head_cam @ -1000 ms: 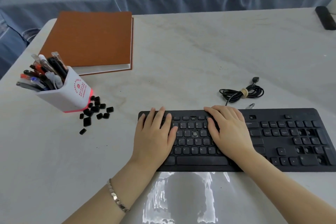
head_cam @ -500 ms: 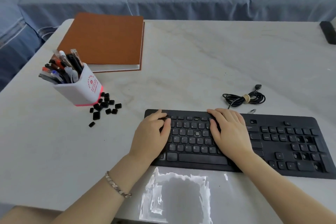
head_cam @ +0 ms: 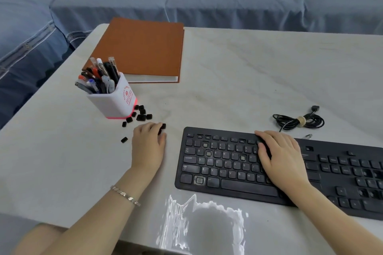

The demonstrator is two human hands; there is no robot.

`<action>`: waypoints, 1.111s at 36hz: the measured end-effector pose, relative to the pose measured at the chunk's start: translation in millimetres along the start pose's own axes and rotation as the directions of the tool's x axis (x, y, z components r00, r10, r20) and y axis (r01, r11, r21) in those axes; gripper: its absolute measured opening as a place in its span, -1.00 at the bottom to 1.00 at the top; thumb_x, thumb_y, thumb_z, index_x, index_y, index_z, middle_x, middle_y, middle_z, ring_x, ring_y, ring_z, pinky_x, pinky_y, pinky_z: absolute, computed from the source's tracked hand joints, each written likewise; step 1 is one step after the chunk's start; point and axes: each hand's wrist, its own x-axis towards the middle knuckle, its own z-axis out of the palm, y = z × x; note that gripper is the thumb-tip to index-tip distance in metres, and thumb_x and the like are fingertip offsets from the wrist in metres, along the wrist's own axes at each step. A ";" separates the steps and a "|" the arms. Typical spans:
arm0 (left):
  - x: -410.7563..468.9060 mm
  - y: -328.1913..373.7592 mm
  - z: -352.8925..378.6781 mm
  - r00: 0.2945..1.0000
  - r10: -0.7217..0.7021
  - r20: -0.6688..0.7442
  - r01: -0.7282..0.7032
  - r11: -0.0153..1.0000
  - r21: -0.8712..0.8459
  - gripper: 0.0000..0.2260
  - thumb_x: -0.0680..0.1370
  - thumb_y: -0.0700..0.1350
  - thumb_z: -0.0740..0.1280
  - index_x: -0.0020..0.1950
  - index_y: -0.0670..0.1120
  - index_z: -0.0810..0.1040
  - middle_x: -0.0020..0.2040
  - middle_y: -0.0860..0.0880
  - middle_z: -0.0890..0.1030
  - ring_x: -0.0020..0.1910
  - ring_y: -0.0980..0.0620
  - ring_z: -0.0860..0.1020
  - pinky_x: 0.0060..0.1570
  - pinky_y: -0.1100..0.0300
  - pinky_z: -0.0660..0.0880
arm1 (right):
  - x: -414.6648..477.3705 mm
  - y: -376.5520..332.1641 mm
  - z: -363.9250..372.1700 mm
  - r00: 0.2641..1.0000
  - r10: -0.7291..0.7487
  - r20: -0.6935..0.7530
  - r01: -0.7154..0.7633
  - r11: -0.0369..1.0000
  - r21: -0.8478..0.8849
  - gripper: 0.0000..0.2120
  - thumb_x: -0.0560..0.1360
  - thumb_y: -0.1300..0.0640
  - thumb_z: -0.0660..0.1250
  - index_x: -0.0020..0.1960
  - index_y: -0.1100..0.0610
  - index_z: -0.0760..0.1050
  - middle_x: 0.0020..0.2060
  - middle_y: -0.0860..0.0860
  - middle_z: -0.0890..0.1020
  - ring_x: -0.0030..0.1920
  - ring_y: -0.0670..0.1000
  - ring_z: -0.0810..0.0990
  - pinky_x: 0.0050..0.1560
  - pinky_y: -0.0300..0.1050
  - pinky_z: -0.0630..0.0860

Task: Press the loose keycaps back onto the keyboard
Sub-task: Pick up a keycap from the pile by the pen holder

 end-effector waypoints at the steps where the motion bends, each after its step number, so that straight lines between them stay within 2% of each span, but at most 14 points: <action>1: -1.9 2.6 0.2 1.000 0.012 0.005 -0.012 1.000 -0.023 -0.75 0.57 -0.20 0.28 0.23 -0.21 0.54 0.17 -0.12 0.56 0.25 -0.15 0.33 0.13 0.11 0.32 | -0.1 -0.1 -0.1 1.000 -0.001 0.000 0.001 1.000 0.000 -0.61 0.49 0.03 0.07 0.14 0.14 0.56 -0.03 0.05 0.61 0.00 0.15 0.54 0.16 -0.07 0.24; 4: -6.9 8.2 1.5 0.999 0.042 0.015 -0.041 0.996 -0.078 -0.83 0.58 -0.22 0.26 0.13 -0.18 0.57 0.08 -0.05 0.56 0.17 -0.07 0.30 -0.04 0.24 0.26 | -0.7 0.5 -0.8 1.000 -0.004 -0.002 0.004 1.000 0.001 -0.61 0.49 0.02 0.07 0.14 0.14 0.56 -0.03 0.06 0.61 0.00 0.15 0.54 0.17 -0.08 0.24; 8: -14.9 12.9 0.6 0.996 0.086 0.023 -0.083 0.992 -0.096 -0.86 0.57 -0.28 0.25 0.06 -0.19 0.58 0.02 -0.04 0.57 0.10 -0.04 0.29 -0.04 0.28 0.21 | -1.2 0.2 -0.6 1.000 -0.002 0.004 0.002 1.000 0.003 -0.61 0.49 0.02 0.07 0.14 0.14 0.56 -0.03 0.06 0.61 0.00 0.15 0.54 0.17 -0.07 0.24; 10: -21.2 14.5 -0.1 0.994 0.103 0.026 -0.100 0.990 -0.098 -0.86 0.56 -0.31 0.27 0.05 -0.21 0.59 0.01 -0.06 0.57 0.07 -0.01 0.29 -0.03 0.24 0.24 | -1.1 0.4 -0.4 1.000 -0.002 0.003 0.002 1.000 0.003 -0.61 0.49 0.02 0.07 0.14 0.14 0.56 -0.03 0.05 0.61 0.00 0.14 0.53 0.17 -0.08 0.24; 13: -30.0 13.0 0.0 0.988 0.153 0.022 -0.152 0.986 -0.070 -0.84 0.46 -0.37 0.38 0.02 -0.23 0.60 0.00 -0.16 0.53 -0.01 -0.18 0.43 -0.12 0.11 0.35 | -0.6 1.1 -1.0 1.000 -0.005 -0.005 0.005 1.000 0.007 -0.61 0.49 0.02 0.07 0.14 0.14 0.56 -0.03 0.05 0.61 0.00 0.13 0.53 0.17 -0.08 0.24; 15: -32.0 8.9 0.2 0.992 0.123 0.006 -0.123 0.992 -0.008 -0.79 0.42 -0.30 0.45 0.04 -0.20 0.60 0.06 -0.19 0.52 0.02 -0.27 0.45 -0.16 0.05 0.42 | -0.4 1.3 -1.2 1.000 -0.009 -0.010 0.009 1.000 0.008 -0.61 0.50 0.02 0.07 0.14 0.14 0.56 -0.03 0.06 0.61 0.00 0.14 0.54 0.18 -0.08 0.24; 18: -31.4 0.3 2.6 0.998 0.064 -0.011 -0.063 0.996 0.065 -0.72 0.42 -0.18 0.49 0.11 -0.16 0.60 0.13 -0.20 0.54 0.07 -0.32 0.43 -0.01 -0.09 0.45 | -0.5 1.7 -0.8 1.000 -0.020 -0.023 0.020 1.000 0.009 -0.61 0.50 0.03 0.07 0.13 0.15 0.57 -0.04 0.06 0.61 0.00 0.14 0.54 0.17 -0.08 0.24; 23: -29.5 5.7 -0.5 0.996 0.070 0.062 -0.066 0.995 -0.068 -0.75 0.51 -0.21 0.38 0.19 -0.20 0.57 0.09 -0.13 0.52 0.12 -0.15 0.38 0.01 0.18 0.26 | -1.0 1.4 0.4 0.998 -0.033 -0.047 0.034 0.999 0.020 -0.62 0.50 0.04 0.08 0.13 0.16 0.57 -0.04 0.07 0.61 0.03 0.04 0.43 0.18 -0.08 0.24; 26: -27.3 11.5 -2.4 0.992 0.101 0.075 -0.096 0.993 -0.070 -0.83 0.52 -0.23 0.35 0.11 -0.21 0.57 0.04 -0.12 0.51 0.07 -0.14 0.39 -0.07 0.17 0.28 | -0.7 1.3 0.4 0.998 -0.032 -0.048 0.033 0.999 0.017 -0.62 0.50 0.04 0.08 0.13 0.16 0.57 -0.04 0.07 0.61 0.02 0.08 0.48 0.18 -0.08 0.24; 31: -25.6 11.8 0.9 0.977 0.198 0.079 -0.200 0.980 0.019 -0.89 0.42 -0.34 0.41 -0.09 -0.24 0.53 -0.12 -0.16 0.52 -0.14 -0.19 0.46 -0.36 0.09 0.38 | -1.1 1.0 -0.1 0.999 -0.029 -0.045 0.030 0.999 0.012 -0.62 0.50 0.04 0.08 0.13 0.16 0.57 -0.04 0.07 0.61 0.01 0.10 0.51 0.18 -0.09 0.24; 33: -24.3 12.4 1.4 0.978 0.200 0.065 -0.202 0.979 0.028 -0.92 0.46 -0.35 0.36 -0.09 -0.24 0.51 -0.14 -0.15 0.51 -0.15 -0.18 0.45 -0.35 0.05 0.39 | -1.0 0.9 -0.6 0.999 -0.029 -0.043 0.029 1.000 0.007 -0.61 0.49 0.04 0.08 0.13 0.16 0.57 -0.04 0.07 0.61 -0.01 0.14 0.54 0.17 -0.09 0.25; 35: -22.4 11.7 1.8 0.981 0.183 0.068 -0.183 0.983 0.002 -0.94 0.52 -0.34 0.26 -0.05 -0.23 0.48 -0.14 -0.12 0.49 -0.14 -0.14 0.42 -0.25 0.07 0.36 | -0.7 0.6 -0.6 0.999 -0.027 -0.042 0.027 1.000 0.007 -0.62 0.49 0.04 0.08 0.13 0.16 0.57 -0.04 0.07 0.61 -0.02 0.14 0.54 0.17 -0.08 0.25; 37: -21.8 11.1 0.3 0.991 0.125 0.041 -0.120 0.988 -0.096 -0.90 0.57 -0.32 0.19 -0.02 -0.21 0.48 -0.14 -0.05 0.46 -0.12 -0.07 0.42 -0.18 0.19 0.28 | -0.5 0.1 -0.5 0.999 -0.025 -0.042 0.025 1.000 0.010 -0.62 0.49 0.04 0.08 0.13 0.16 0.57 -0.04 0.07 0.61 -0.02 0.15 0.54 0.16 -0.08 0.25; 40: -19.1 20.9 -7.4 0.985 -0.169 0.026 0.167 0.919 -0.357 -0.86 0.59 -0.30 0.17 0.04 -0.19 0.51 -0.15 0.00 0.52 -0.16 0.04 0.46 -0.13 0.27 0.33 | -0.6 -0.4 -0.1 0.999 -0.025 -0.046 0.026 1.000 0.012 -0.62 0.49 0.04 0.08 0.12 0.16 0.57 -0.05 0.07 0.61 -0.01 0.14 0.54 0.16 -0.08 0.25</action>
